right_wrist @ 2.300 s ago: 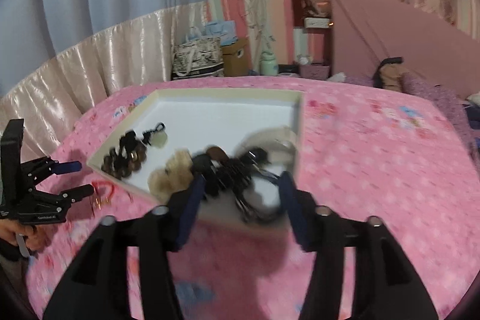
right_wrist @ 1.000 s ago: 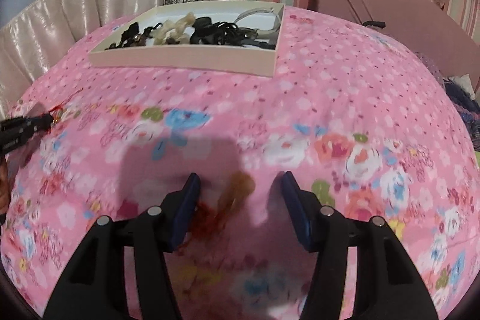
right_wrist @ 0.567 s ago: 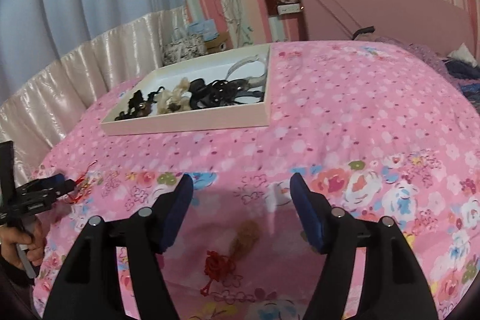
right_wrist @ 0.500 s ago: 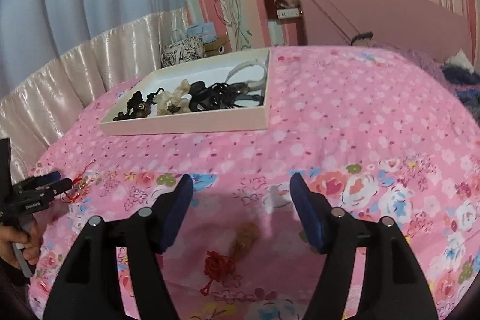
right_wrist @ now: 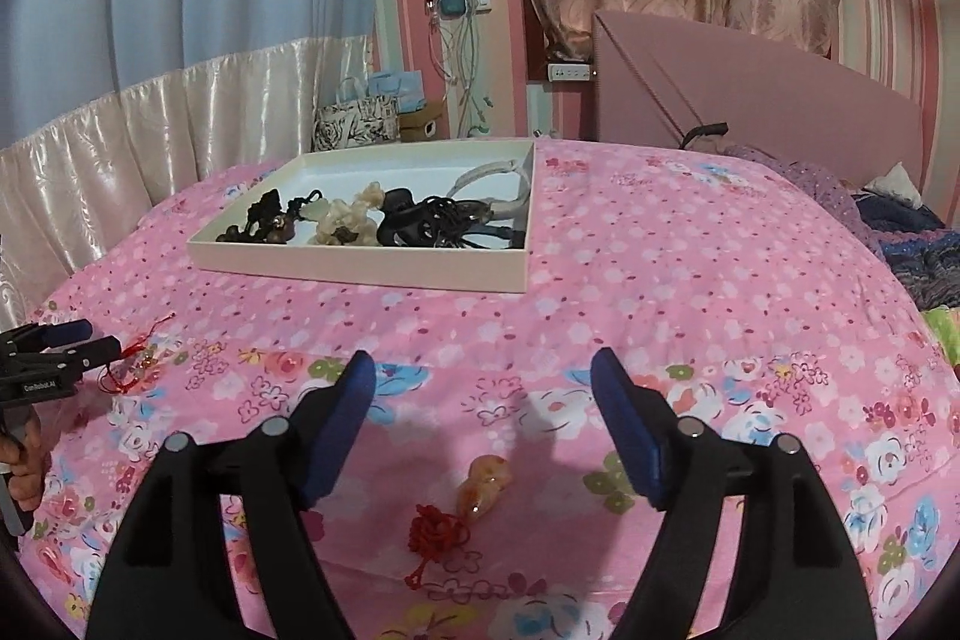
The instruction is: Organize jewelry
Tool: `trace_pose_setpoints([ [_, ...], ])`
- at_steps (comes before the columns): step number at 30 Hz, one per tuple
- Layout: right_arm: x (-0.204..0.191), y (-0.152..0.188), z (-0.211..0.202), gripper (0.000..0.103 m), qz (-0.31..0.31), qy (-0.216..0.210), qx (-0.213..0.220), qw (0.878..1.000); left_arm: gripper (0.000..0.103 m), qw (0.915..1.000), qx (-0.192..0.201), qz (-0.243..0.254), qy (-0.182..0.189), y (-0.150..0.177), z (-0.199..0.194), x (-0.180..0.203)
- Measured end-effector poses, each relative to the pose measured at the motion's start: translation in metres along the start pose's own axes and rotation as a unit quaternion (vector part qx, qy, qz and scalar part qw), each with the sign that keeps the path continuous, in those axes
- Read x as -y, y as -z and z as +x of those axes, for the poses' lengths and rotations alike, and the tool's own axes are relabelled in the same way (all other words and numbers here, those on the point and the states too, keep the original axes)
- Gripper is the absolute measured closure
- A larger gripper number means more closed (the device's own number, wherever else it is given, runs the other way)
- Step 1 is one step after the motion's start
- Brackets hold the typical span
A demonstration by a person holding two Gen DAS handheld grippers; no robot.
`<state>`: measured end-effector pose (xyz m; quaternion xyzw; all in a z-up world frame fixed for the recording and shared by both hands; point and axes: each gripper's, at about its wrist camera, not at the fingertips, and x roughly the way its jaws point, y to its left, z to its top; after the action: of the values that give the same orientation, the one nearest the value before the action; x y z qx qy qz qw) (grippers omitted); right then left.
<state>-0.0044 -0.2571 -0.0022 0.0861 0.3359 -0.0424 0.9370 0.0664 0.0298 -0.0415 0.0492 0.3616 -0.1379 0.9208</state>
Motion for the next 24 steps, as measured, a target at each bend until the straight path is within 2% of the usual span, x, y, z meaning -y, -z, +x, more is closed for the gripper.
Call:
trace_pose_setpoints([
  [5, 0.0017, -0.0003, 0.0001, 0.024, 0.003, -0.003, -0.001, 1.000, 0.018, 1.0000, 0.001, 0.002, -0.001, -0.0008, 0.0001, 0.0001],
  [24, 0.0030, 0.0001, -0.0006, 0.023, 0.006, -0.001, 0.002, 1.000, 0.017, 0.9999, 0.006, -0.012, -0.002, -0.0002, -0.0034, -0.0071],
])
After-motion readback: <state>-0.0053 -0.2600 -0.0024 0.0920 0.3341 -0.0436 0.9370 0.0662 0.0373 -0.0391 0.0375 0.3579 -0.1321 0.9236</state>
